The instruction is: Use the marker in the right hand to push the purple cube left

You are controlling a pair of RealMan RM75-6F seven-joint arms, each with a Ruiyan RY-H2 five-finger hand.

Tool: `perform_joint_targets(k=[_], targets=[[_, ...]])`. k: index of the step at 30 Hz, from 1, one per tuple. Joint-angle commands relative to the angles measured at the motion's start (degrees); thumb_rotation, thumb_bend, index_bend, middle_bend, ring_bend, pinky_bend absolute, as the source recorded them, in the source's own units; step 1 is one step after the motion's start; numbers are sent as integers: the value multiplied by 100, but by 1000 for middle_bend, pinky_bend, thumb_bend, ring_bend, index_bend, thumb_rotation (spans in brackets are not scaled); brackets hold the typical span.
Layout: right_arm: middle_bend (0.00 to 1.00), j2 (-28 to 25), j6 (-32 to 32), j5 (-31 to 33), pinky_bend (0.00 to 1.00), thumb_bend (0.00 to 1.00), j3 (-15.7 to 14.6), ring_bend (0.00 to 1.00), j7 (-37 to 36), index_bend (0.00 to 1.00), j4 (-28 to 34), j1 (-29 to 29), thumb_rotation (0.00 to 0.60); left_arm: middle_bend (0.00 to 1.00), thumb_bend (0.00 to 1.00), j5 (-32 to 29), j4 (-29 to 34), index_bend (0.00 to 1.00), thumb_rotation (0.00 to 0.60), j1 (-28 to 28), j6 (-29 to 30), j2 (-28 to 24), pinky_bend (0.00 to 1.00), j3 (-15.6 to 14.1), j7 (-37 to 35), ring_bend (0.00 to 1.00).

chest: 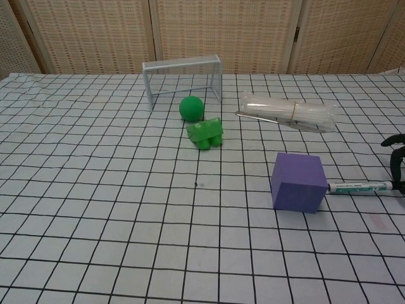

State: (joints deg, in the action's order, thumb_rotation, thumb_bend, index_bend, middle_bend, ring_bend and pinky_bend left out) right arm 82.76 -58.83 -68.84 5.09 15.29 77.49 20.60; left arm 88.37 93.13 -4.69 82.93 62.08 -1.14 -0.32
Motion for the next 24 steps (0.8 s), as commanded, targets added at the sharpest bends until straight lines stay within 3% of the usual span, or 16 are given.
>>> perform_joint_targets(k=[1, 15, 24], targets=[[101, -13, -63, -41, 0, 443, -3, 0, -26, 847, 67, -7, 600, 0, 403, 5, -2, 0, 600, 3, 7, -4, 143, -1, -10, 0], [113, -116, -486, -406, 0, 445, -112, 0, -526, 863, 267, -213, 600, 0, 404, -1, -2, 0, 600, 3, -5, 14, 144, -4, 49, 0], [113, 65, -273, -432, 0, 445, -38, 0, -546, 863, 202, -10, 600, 0, 404, -12, 7, 0, 600, 1, -19, 7, 144, -4, 47, 0]])
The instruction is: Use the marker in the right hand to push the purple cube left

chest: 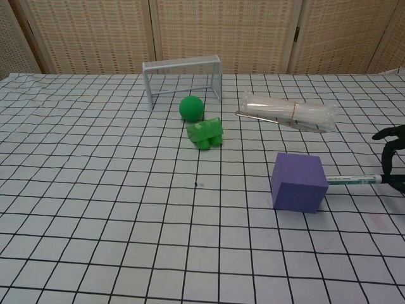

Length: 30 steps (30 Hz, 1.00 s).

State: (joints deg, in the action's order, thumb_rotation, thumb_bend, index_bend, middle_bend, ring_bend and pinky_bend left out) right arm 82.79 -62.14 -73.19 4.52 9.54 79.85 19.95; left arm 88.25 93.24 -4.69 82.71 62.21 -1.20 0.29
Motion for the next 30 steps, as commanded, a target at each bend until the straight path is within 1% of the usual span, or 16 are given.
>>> perform_joint_targets(k=[1, 9, 20, 23, 30], targets=[[113, 94, 91, 11, 0, 445, 24, 0, 44, 863, -50, 81, 600, 0, 404, 3, -5, 0, 600, 1, 7, -9, 144, 2, -25, 0], [113, 308, 201, -40, 0, 445, 63, 0, 82, 863, -100, 254, 600, 0, 404, 18, -18, 0, 600, 10, 20, -41, 144, -4, -117, 0], [113, 429, 280, -134, 0, 445, 95, 0, 119, 863, -43, 421, 600, 0, 403, 23, -19, 0, 600, 15, 34, -54, 143, -1, -153, 0], [113, 581, 450, -191, 0, 445, 141, 0, 274, 863, 29, 641, 600, 0, 404, 45, -22, 0, 600, 17, 44, -61, 143, -8, -175, 0], [113, 762, 536, -147, 0, 445, 219, 0, 409, 863, 109, 839, 600, 0, 404, 76, -31, 0, 600, 25, 72, -78, 144, -13, -237, 0]])
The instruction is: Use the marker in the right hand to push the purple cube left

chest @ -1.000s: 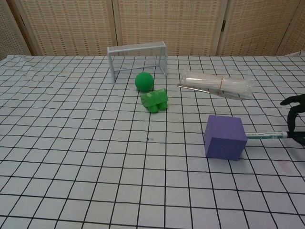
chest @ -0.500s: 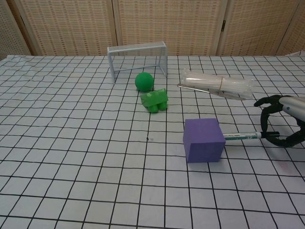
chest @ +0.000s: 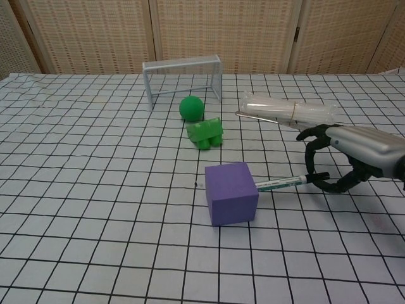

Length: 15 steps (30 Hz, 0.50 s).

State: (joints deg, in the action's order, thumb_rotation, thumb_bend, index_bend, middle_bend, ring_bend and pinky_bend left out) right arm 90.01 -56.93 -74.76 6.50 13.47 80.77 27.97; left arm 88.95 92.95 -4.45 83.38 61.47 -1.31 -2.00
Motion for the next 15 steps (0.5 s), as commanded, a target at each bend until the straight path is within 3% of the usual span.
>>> perform_joint_targets(k=[1, 15], targets=[[113, 61, 23, 16, 0, 445, 32, 0, 16, 862, 24, 59, 600, 0, 404, 13, 0, 0, 600, 4, 12, -7, 144, -3, -17, 0], [113, 213, 98, -57, 0, 445, -20, 0, 47, 863, 228, 284, 600, 0, 404, 58, -22, 0, 600, 34, 82, -44, 144, -11, -117, 0]])
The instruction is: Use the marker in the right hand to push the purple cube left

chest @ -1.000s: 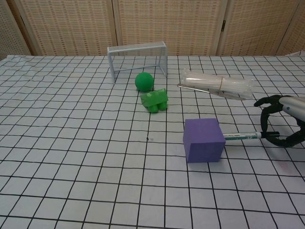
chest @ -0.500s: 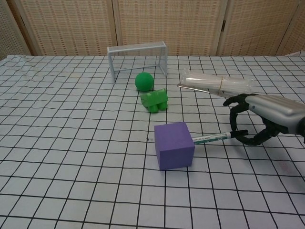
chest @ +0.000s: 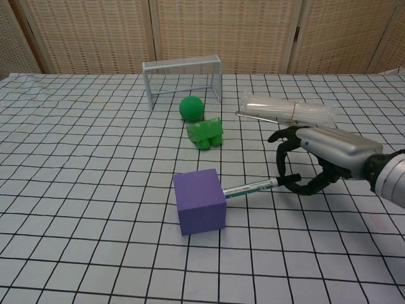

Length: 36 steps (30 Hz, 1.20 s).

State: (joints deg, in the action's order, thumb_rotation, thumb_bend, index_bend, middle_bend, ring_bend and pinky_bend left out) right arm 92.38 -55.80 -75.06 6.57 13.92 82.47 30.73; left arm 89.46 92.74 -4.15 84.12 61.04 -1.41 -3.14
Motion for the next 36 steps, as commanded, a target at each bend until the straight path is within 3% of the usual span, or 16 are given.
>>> perform_joint_targets(k=[1, 13, 36], targets=[[113, -38, -31, -45, 0, 445, -46, 0, 10, 863, 85, 5, 600, 0, 403, 12, -1, 0, 600, 7, 15, -3, 144, -3, -2, 0], [113, -216, -184, -214, 0, 445, -313, 0, 25, 863, 363, -107, 600, 0, 403, 28, 21, 0, 600, 22, 32, 21, 144, -11, 87, 0], [118, 668, 115, -85, 0, 446, 73, 0, -184, 863, -110, 421, 600, 0, 404, 53, 8, 0, 600, 27, 39, -24, 143, -18, -36, 0]])
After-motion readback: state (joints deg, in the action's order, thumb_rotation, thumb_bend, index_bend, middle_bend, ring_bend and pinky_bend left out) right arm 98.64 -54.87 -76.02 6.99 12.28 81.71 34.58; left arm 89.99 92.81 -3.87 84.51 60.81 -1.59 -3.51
